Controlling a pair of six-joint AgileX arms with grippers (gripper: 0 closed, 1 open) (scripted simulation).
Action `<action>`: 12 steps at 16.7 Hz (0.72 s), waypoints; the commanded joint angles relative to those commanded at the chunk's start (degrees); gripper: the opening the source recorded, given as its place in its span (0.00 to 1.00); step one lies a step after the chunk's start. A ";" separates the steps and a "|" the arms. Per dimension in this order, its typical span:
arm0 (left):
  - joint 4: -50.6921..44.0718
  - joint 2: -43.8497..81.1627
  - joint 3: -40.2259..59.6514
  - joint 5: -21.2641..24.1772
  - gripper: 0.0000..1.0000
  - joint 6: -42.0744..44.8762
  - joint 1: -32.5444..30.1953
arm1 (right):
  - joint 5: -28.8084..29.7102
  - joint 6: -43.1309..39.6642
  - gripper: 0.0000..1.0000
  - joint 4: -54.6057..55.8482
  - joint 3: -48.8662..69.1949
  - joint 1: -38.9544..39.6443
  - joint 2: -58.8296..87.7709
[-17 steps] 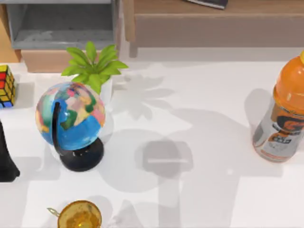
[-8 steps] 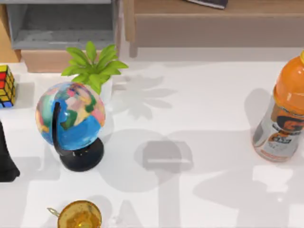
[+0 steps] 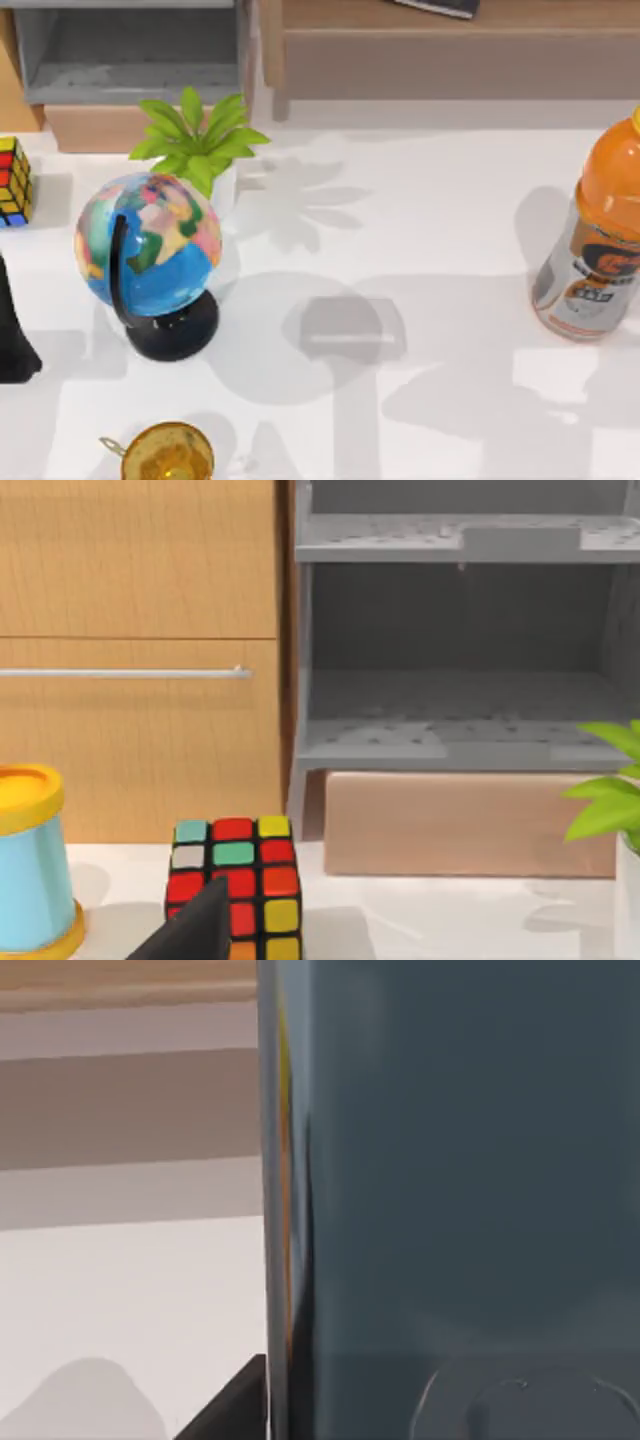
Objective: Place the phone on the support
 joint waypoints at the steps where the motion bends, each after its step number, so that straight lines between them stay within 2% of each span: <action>1: 0.00 0.00 0.00 0.00 1.00 0.00 0.00 | 0.26 -0.02 0.00 1.00 0.45 -0.07 0.37; 12: 0.00 0.00 0.00 0.00 1.00 0.00 0.00 | 1.60 0.62 0.00 10.46 1.04 2.74 15.76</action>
